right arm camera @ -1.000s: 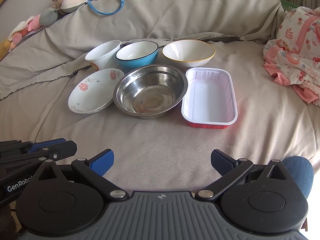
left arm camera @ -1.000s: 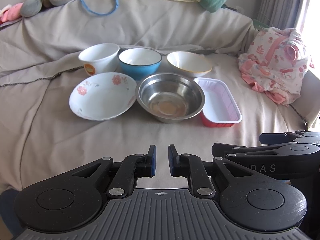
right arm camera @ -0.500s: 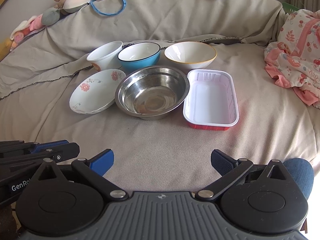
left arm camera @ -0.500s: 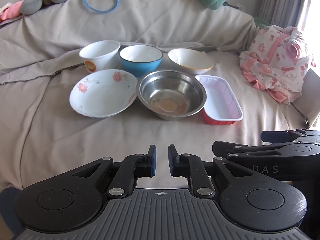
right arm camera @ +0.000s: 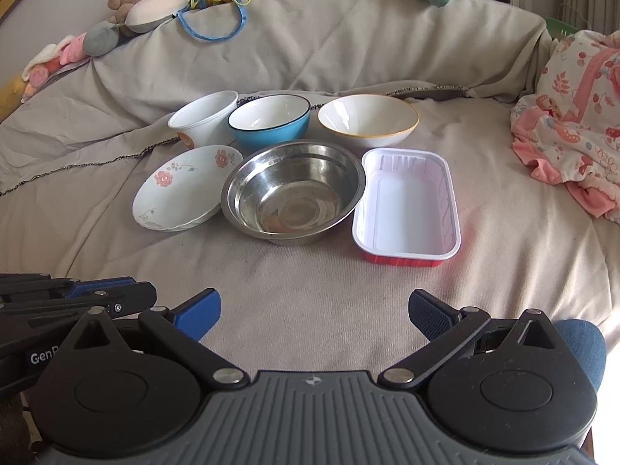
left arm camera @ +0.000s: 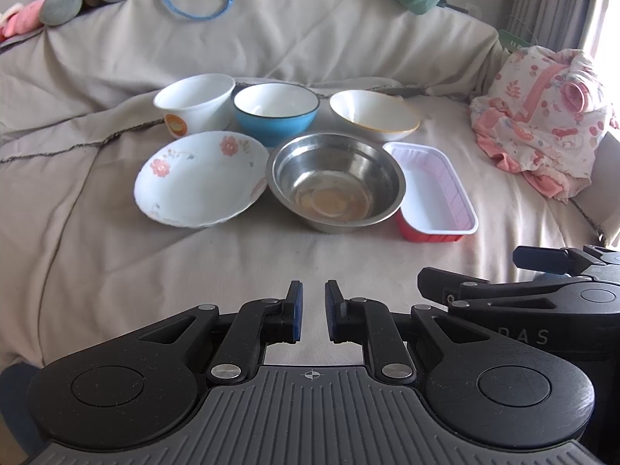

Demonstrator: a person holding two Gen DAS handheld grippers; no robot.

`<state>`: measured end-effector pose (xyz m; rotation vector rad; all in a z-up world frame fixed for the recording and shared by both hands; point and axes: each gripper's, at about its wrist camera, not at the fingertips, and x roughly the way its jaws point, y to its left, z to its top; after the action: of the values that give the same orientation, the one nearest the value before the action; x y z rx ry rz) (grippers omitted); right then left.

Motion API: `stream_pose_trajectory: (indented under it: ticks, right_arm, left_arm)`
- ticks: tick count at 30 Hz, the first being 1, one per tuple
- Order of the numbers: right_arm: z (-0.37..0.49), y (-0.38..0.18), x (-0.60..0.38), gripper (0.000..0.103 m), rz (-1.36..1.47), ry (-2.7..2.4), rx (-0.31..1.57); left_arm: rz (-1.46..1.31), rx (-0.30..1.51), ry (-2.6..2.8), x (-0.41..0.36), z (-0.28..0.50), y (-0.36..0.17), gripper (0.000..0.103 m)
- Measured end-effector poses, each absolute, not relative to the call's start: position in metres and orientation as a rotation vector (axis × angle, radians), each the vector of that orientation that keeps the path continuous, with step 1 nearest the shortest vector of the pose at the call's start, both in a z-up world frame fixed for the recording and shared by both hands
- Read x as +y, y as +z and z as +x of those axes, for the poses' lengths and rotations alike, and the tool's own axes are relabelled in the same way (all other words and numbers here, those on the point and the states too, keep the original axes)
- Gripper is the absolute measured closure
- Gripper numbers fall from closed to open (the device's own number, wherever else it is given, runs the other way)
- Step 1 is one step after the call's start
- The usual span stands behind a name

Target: Organize plates and bowls

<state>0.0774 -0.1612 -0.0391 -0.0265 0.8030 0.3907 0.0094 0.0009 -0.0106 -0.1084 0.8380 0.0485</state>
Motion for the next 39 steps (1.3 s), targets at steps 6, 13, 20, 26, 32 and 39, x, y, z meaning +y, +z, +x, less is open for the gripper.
stream_pose_trajectory:
  ticks: [6, 13, 20, 26, 32, 39]
  right_arm:
    - [0.121, -0.032, -0.213, 0.0, 0.13, 0.307, 0.75]
    - [0.206, -0.07, -0.266, 0.0, 0.221, 0.0, 0.813]
    - [0.272, -0.1, -0.265, 0.0, 0.205, 0.1, 0.916]
    - [0.291, -0.131, -0.266, 0.013, 0.351, 0.224, 0.973]
    - [0.298, -0.146, -0.262, 0.043, 0.434, 0.367, 1.009]
    - [0.306, -0.141, -0.279, 0.044, 0.425, 0.41, 0.989]
  left_arm:
    - [-0.293, 0.874, -0.116, 0.002, 0.052, -0.024, 0.085]
    - [-0.265, 0.843, -0.306, -0.035, 0.148, -0.018, 0.085]
    - [-0.271, 0.954, -0.253, -0.04, 0.265, -0.036, 0.085]
    - [-0.226, 1.047, -0.187, -0.037, 0.321, -0.065, 0.086]
    - [-0.157, 1.107, -0.19, -0.053, 0.338, -0.078, 0.086]
    - [-0.189, 1.157, -0.226, -0.08, 0.352, -0.09, 0.082]
